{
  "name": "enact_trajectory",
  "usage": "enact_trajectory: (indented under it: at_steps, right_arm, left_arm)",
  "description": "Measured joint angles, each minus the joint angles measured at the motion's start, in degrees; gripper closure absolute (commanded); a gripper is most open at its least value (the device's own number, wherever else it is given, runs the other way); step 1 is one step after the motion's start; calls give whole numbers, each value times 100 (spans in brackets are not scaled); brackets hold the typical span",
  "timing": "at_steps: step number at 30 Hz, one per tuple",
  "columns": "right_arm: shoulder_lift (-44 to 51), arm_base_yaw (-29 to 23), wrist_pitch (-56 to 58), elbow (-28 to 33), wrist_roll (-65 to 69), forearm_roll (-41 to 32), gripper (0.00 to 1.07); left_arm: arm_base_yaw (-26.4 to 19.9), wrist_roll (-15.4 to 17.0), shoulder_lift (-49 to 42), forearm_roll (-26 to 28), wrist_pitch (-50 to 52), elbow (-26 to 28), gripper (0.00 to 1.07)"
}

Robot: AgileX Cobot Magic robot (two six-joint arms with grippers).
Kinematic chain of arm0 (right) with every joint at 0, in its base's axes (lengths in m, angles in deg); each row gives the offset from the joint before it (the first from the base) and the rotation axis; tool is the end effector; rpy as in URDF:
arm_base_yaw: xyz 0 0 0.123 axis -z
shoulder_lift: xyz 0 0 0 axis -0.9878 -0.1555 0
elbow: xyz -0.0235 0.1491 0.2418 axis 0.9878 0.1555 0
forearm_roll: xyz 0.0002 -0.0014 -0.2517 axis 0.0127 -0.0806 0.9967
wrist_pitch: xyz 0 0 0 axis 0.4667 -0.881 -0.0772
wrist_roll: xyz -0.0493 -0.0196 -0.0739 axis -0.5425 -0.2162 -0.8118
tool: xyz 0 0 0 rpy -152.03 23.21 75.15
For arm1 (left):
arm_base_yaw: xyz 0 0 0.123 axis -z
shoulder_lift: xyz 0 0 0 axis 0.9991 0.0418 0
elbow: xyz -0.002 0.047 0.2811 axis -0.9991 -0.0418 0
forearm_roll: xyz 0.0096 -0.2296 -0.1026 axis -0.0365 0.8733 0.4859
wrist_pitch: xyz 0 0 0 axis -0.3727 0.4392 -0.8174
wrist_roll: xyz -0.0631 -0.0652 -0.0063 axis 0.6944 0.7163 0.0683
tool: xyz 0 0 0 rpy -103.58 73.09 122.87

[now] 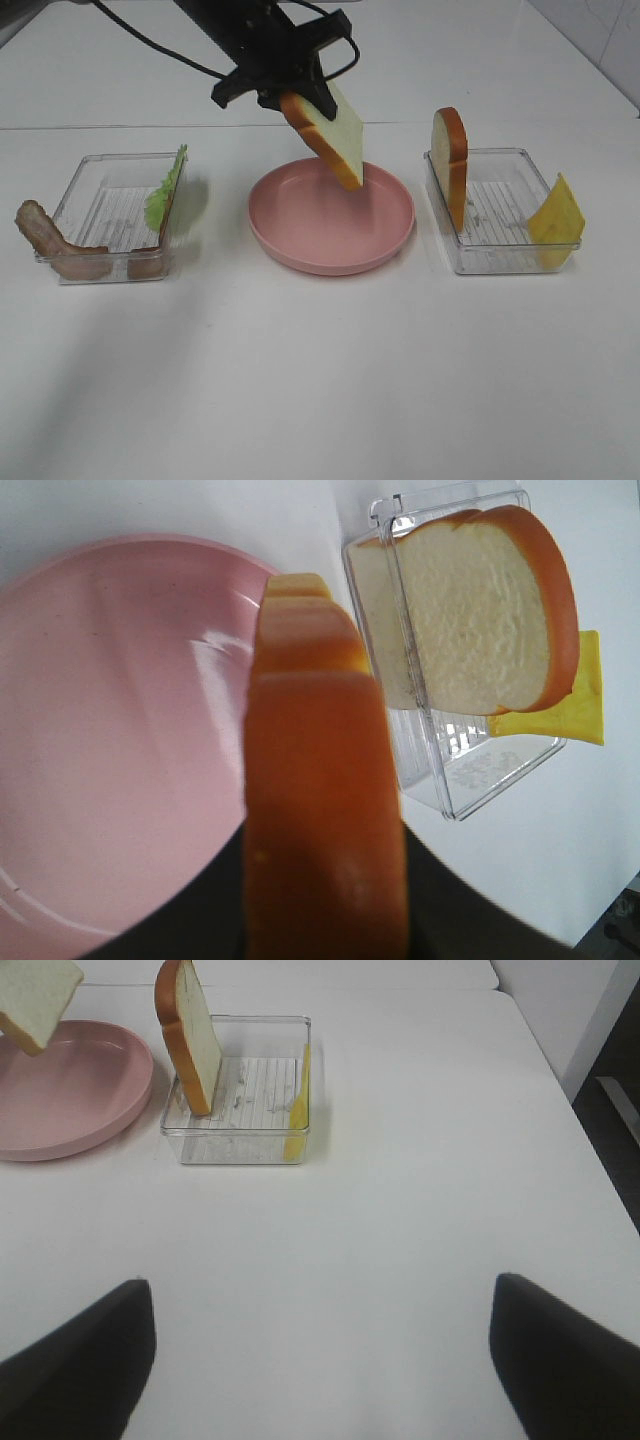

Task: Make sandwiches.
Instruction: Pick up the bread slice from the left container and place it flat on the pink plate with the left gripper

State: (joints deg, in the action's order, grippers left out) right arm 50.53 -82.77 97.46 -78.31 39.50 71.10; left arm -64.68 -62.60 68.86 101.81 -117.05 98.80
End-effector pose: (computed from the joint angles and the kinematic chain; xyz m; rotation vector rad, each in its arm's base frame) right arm -0.0059 -0.0003 0.2788 -0.0385 2.0292 0.0135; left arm 0.4734 -0.2490 0.2243 0.1746 2.7391 -0.9349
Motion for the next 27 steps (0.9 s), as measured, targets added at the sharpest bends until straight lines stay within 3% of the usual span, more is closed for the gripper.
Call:
enact_trajectory:
  at_steps: [11,27]
  right_arm:
    - [0,0,0,0,0,0,25]
    - [0,0,0,0,0,0,25]
  left_arm:
    - [367,430,435,-74,430,0,107]
    - [430,619,837,-80,619,0,105]
